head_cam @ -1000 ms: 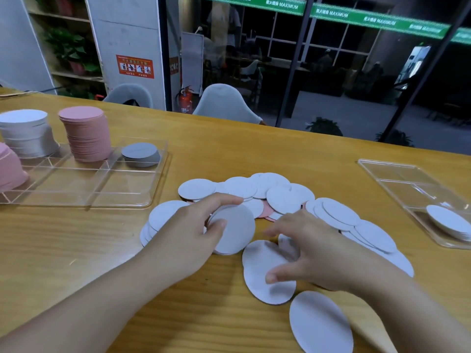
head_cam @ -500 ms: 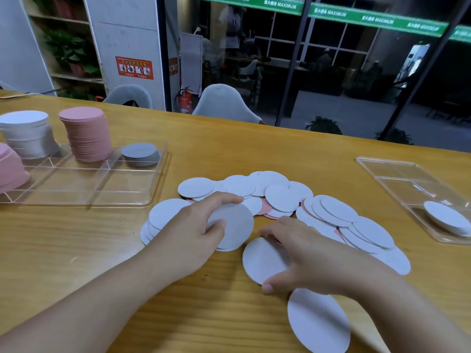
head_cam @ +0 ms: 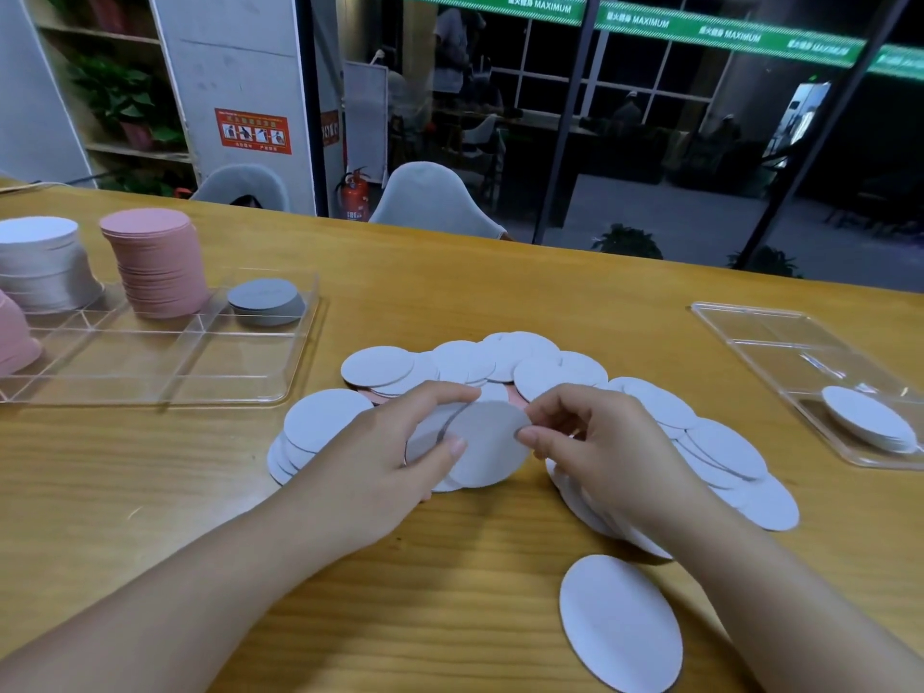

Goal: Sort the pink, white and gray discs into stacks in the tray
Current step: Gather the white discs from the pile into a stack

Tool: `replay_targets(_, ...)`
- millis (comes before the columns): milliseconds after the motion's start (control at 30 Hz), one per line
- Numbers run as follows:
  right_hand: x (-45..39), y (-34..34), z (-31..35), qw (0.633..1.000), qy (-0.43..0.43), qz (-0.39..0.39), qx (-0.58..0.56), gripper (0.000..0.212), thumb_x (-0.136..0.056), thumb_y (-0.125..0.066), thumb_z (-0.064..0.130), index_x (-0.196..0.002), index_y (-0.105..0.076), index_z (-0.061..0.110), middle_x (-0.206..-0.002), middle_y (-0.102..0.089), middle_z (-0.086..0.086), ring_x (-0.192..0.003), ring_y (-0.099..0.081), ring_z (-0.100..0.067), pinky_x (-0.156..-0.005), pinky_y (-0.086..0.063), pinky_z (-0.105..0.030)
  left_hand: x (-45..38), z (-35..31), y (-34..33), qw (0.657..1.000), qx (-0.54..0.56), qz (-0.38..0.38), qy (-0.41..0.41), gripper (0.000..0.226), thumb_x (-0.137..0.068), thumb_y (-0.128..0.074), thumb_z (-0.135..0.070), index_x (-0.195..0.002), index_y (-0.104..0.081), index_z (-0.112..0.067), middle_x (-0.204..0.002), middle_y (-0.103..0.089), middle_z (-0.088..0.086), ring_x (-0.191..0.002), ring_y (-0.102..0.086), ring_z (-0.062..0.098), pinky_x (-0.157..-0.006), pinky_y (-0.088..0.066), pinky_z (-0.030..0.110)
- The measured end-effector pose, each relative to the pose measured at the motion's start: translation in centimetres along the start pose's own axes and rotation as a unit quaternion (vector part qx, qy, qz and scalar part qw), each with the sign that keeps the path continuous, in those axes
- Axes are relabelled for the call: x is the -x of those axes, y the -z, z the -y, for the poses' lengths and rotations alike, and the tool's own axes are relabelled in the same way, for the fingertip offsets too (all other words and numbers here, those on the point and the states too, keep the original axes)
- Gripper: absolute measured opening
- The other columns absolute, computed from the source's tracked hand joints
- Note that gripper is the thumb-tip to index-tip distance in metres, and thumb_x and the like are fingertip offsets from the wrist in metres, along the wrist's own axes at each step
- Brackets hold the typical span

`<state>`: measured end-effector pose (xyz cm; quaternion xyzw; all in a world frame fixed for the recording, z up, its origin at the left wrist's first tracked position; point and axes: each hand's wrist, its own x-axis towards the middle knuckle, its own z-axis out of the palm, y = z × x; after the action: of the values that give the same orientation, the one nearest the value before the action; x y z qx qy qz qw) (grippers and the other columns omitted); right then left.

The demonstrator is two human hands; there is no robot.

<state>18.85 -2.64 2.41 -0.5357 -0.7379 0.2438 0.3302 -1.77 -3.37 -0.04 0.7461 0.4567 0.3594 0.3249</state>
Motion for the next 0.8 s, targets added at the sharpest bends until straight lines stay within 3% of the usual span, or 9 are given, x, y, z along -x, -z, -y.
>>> replay_targets(133, 0.3, -0.1, 0.3, 0.999, 0.007, 0.032, -0.02, 0.015, -0.081, -0.07, 0.02, -0.075, -0.066, 0.033, -0.067, -0.064, 0.022, -0.065, -0.058, 0.002, -0.062, -0.042, -0.009, 0.3, -0.4, -0.2, 1.0, -0.003, 0.029, -0.01, 0.044, -0.092, -0.054, -0.023, -0.104, -0.042, -0.063, -0.096, -0.049, -0.045, -0.065, -0.064, 0.006, -0.066, -0.05, 0.016)
replay_targets(267, 0.4, 0.7, 0.9, 0.994, 0.008, 0.087, 0.064, 0.013, -0.082, -0.069, 0.025, -0.079, -0.062, 0.035, -0.071, -0.063, 0.021, -0.071, -0.056, 0.006, -0.064, -0.041, -0.009, 0.4, -0.9, -0.1, 0.999, -0.001, 0.044, -0.009, 0.049, -0.093, -0.052, -0.02, -0.105, -0.041, -0.066, -0.095, -0.05, -0.045, -0.062, -0.065, 0.008, -0.062, -0.051, 0.015)
replay_targets(400, 0.8, 1.8, 1.4, 0.961, -0.003, 0.198, 0.191, 0.019, -0.081, -0.069, 0.034, -0.073, -0.054, 0.043, -0.066, -0.055, 0.032, -0.067, -0.05, 0.01, -0.061, -0.04, -0.01, 0.4, -1.4, 0.0, 0.998, 0.0, 0.052, -0.02, 0.051, -0.094, -0.05, -0.014, -0.109, -0.042, -0.062, -0.098, -0.046, -0.052, -0.063, -0.064, 0.011, -0.063, -0.048, 0.012)
replay_targets(567, 1.4, 2.7, 1.6, 0.937, -0.025, 0.255, 0.238, 0.011, -0.078, -0.07, 0.035, -0.081, -0.061, 0.039, -0.084, -0.059, 0.016, -0.079, -0.054, 0.002, -0.072, -0.045, -0.018, 0.5, -1.1, -0.1, 0.999, -0.013, 0.045, -0.006, 0.05, -0.094, -0.05, -0.018, -0.11, -0.045, -0.065, -0.1, -0.051, -0.041, -0.062, -0.065, 0.008, -0.07, -0.056, 0.027)
replay_targets(667, 2.0, 3.8, 2.1, 0.922, -0.03, 0.272, 0.274, 0.024, -0.074, -0.072, 0.041, -0.094, -0.058, 0.042, -0.099, -0.049, 0.019, -0.091, -0.047, 0.005, -0.073, -0.041, -0.017, 0.6, -1.1, -0.2, 0.999, -0.011, 0.034, 0.001, 0.049, -0.094, -0.05, -0.019, -0.109, -0.046, -0.065, -0.094, -0.061, -0.013, -0.063, -0.066, 0.011, -0.067, -0.055, 0.024)
replay_targets(733, 2.5, 4.3, 2.6, 0.905, -0.054, 0.297, 0.3, 0.034, -0.073, -0.072, 0.046, -0.101, -0.052, 0.045, -0.103, -0.039, 0.02, -0.086, -0.041, 0.008, -0.067, -0.037, -0.017, 0.7, -1.2, -0.3, 1.0, -0.007, 0.029, 0.0, 0.048, -0.093, -0.051, -0.018, -0.109, -0.046, -0.063, -0.094, -0.06, -0.01, -0.064, -0.066, 0.013, -0.066, -0.054, 0.021)
replay_targets(800, 2.8, 4.4, 2.7, 0.889, -0.079, 0.323, 0.316, 0.041, -0.07, -0.073, 0.048, -0.103, -0.048, 0.046, -0.108, -0.036, 0.02, -0.089, -0.042, 0.004, -0.075, -0.043, -0.024, 0.7, -1.1, -0.4, 0.999, -0.014, 0.031, 0.001, 0.047, -0.094, -0.051, -0.021, -0.111, -0.046, -0.064, -0.097, -0.06, -0.009, -0.066, -0.067, 0.011, -0.071, -0.056, 0.03)
